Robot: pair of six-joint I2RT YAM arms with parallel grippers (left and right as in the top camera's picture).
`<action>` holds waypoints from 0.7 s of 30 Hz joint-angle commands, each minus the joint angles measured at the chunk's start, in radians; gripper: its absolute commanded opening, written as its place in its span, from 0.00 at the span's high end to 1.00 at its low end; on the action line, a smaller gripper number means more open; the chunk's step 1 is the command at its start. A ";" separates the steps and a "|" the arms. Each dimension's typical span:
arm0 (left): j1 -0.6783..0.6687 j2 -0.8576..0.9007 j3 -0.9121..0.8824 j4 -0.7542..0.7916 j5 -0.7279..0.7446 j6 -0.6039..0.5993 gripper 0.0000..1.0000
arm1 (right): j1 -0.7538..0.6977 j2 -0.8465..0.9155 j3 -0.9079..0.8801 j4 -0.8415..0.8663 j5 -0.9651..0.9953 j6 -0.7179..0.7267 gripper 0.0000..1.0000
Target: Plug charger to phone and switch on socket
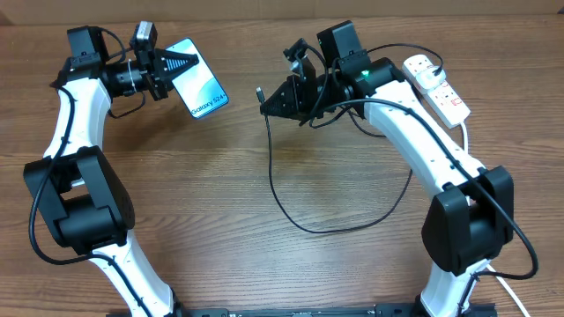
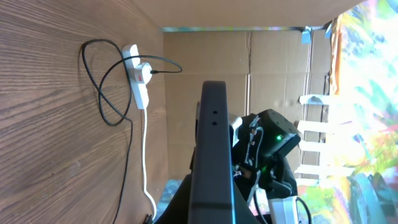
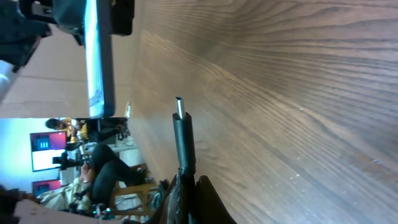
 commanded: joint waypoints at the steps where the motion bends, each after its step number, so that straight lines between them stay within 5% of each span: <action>1: -0.008 -0.006 0.015 0.020 0.061 0.005 0.96 | 0.021 -0.019 0.013 -0.006 -0.045 0.032 0.96; 21: -0.014 -0.006 0.015 0.180 0.062 -0.165 0.96 | 0.132 -0.019 0.008 0.075 -0.171 0.056 0.96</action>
